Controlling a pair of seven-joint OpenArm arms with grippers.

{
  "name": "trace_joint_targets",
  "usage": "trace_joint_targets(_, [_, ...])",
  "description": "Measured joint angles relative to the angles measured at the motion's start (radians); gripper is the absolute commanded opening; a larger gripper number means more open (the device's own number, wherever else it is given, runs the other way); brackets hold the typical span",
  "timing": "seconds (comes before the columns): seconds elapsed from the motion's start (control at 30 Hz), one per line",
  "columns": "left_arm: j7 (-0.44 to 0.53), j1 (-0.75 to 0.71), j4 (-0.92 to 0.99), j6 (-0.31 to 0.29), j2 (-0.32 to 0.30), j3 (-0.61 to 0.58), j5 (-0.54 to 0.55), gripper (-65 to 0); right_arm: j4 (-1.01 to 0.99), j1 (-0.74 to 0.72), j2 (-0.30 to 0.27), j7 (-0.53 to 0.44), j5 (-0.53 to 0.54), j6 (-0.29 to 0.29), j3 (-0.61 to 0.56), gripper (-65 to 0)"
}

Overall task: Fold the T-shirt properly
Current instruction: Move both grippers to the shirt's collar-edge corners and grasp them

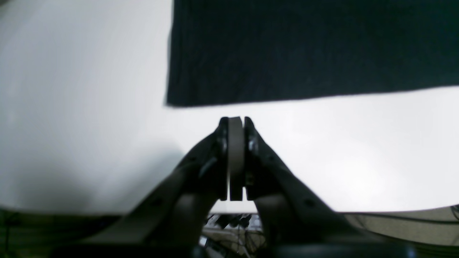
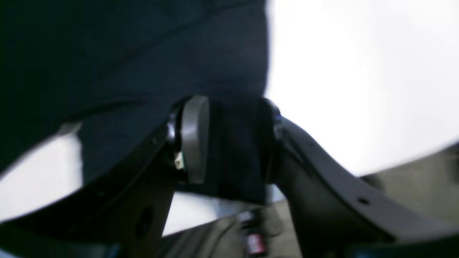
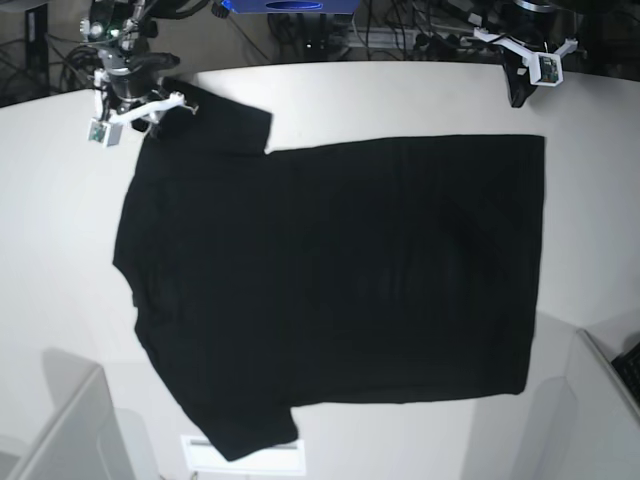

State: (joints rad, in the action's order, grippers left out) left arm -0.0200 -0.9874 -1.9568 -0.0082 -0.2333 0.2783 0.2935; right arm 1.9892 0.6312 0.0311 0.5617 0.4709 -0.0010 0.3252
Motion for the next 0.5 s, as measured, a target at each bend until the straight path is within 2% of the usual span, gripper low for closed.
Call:
trace_joint_targets(0.1, [0.000, 0.000, 0.000, -0.039, 0.003, 0.040, 0.002, -44.4, -0.032, -0.006, -0.066, 0.035, 0.265, -0.007, 0.056, -42.8])
trace_joint_targets(0.13, [-0.002, -0.001, 0.000, -0.072, 0.004, 0.053, 0.003, -36.9, -0.056, -0.010, -0.085, 0.069, 0.339, -0.005, 0.078, -42.8])
trace_joint_targets(0.17, [0.000, -0.001, 0.000, -0.092, 0.006, 0.064, 0.000, -29.5, -0.086, -0.016, -0.101, 0.082, 0.399, -0.008, 0.095, -42.8])
trace_joint_targets(0.23, [-0.005, 0.007, 0.004, -0.108, 0.007, 0.082, 0.034, -20.1, -0.151, -0.034, -0.136, 0.121, 0.493, -0.008, 0.122, -42.8])
trace_joint_targets(0.3, [-0.007, 0.021, 0.014, -0.109, 0.008, 0.114, 0.144, -18.8, -0.205, -0.058, -0.171, 0.129, 0.517, -0.010, 0.125, -41.1])
trace_joint_targets(0.37, [-0.007, 0.021, 0.033, -0.112, 0.002, 0.157, 0.259, -20.1, -0.238, -0.072, -0.182, 0.143, 0.514, -0.011, 0.127, -35.9])
trace_joint_targets(0.43, [-0.013, 0.017, 0.045, -0.097, -0.020, 0.187, 0.323, -20.2, -0.256, -0.074, -0.178, 0.169, 0.517, -0.011, 0.126, -31.1])
trace_joint_targets(0.5, [-0.010, 0.014, 0.051, -0.098, -0.048, 0.196, 0.352, -20.2, -0.262, -0.073, -0.177, 0.162, 0.525, -0.006, 0.122, -29.9])
